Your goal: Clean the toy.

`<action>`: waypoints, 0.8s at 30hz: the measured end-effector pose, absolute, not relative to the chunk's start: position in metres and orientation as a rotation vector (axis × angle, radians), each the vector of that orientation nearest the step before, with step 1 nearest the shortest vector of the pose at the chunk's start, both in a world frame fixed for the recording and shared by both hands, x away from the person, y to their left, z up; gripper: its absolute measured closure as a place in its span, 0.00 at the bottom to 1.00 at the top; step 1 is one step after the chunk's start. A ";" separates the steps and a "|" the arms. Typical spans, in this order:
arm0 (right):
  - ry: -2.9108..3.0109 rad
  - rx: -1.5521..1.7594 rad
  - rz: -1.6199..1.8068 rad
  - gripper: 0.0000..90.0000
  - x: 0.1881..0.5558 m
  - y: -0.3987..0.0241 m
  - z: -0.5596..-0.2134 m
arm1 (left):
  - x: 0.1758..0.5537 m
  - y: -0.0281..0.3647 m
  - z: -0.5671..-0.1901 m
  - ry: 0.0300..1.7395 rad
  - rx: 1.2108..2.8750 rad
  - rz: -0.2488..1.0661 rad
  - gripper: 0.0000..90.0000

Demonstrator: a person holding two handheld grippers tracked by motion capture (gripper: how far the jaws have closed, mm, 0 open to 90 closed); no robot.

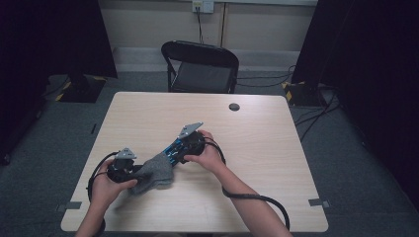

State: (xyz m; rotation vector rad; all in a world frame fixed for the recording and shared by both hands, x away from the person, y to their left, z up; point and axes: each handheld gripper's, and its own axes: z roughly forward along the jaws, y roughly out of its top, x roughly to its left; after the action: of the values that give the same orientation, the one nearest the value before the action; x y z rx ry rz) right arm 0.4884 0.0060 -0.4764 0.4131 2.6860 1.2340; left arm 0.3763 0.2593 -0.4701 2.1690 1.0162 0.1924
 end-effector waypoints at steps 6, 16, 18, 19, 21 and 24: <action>2.645 0.463 1.213 0.22 0.487 0.004 -0.478 | 0.382 0.249 -0.466 0.959 2.163 0.234 0.39; 2.674 0.491 1.173 0.21 0.487 -0.003 -0.484 | 0.389 0.227 -0.479 0.960 2.266 0.215 0.39; 2.664 0.495 1.188 0.22 0.486 -0.004 -0.485 | 0.388 0.225 -0.481 0.964 2.273 0.225 0.43; 2.661 0.497 1.192 0.22 0.486 -0.004 -0.486 | 0.388 0.225 -0.481 0.981 2.268 0.219 0.47; 2.655 0.497 1.202 0.23 0.485 -0.005 -0.486 | 0.388 0.227 -0.477 1.014 2.260 0.177 0.65; 2.648 0.498 1.210 0.23 0.484 -0.006 -0.487 | 0.389 0.233 -0.468 1.084 2.225 0.186 0.78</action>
State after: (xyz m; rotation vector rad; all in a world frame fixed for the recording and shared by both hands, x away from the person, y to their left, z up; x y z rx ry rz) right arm 0.4838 -0.0055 -0.4872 0.4979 2.6478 1.2105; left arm 0.3886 0.2328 -0.4684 2.2251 1.0840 0.1855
